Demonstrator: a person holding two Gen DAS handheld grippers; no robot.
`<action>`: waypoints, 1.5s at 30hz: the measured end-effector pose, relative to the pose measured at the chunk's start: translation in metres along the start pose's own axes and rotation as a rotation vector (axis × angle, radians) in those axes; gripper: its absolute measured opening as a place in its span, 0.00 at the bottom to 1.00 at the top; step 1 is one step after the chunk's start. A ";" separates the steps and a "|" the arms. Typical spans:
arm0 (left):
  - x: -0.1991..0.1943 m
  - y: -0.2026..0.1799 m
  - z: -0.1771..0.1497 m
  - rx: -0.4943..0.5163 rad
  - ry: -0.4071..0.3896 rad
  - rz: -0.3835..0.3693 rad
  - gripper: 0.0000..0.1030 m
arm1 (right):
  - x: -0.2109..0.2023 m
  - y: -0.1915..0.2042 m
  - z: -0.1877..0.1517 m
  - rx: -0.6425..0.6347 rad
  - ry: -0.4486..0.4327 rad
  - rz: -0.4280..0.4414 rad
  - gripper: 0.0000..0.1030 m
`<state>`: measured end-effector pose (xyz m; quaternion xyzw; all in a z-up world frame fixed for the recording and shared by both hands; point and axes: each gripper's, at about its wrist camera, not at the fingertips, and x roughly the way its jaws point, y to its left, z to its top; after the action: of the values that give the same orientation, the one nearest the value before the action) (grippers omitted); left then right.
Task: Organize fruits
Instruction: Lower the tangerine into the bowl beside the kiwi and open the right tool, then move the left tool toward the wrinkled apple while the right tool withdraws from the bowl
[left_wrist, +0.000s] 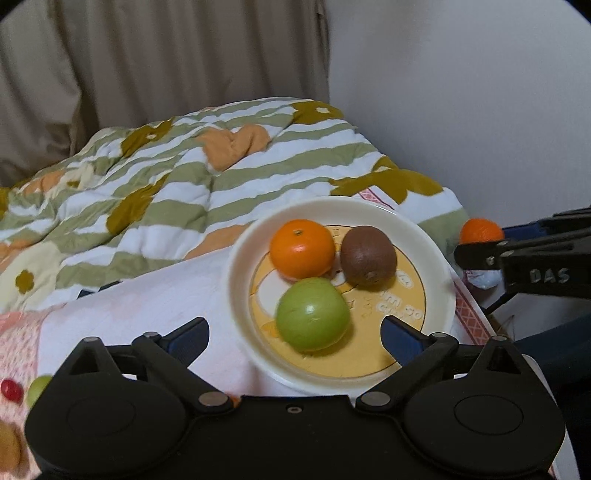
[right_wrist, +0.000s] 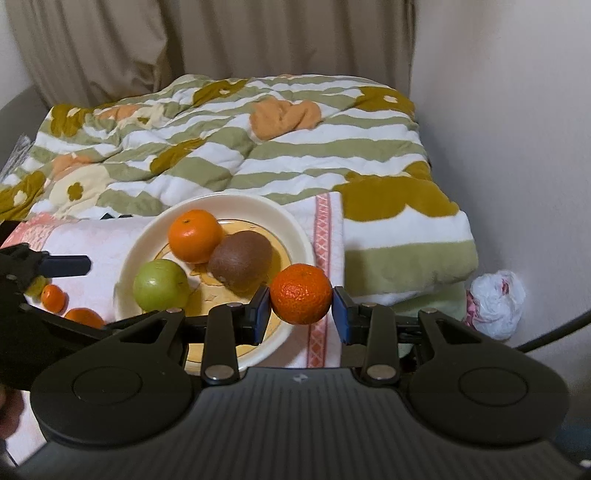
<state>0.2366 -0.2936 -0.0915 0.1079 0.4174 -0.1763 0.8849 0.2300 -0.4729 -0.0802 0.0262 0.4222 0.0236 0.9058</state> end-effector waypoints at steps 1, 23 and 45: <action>-0.003 0.004 -0.001 -0.013 0.001 0.003 0.98 | 0.001 0.003 0.001 -0.011 0.001 0.010 0.50; -0.030 0.039 -0.029 -0.119 -0.006 0.082 0.98 | 0.053 0.059 -0.029 -0.226 0.045 0.088 0.63; -0.094 0.025 -0.054 -0.161 -0.087 0.114 0.98 | -0.035 0.053 -0.040 -0.183 -0.084 0.039 1.00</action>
<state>0.1536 -0.2312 -0.0519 0.0525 0.3847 -0.0959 0.9165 0.1758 -0.4214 -0.0757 -0.0476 0.3795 0.0785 0.9206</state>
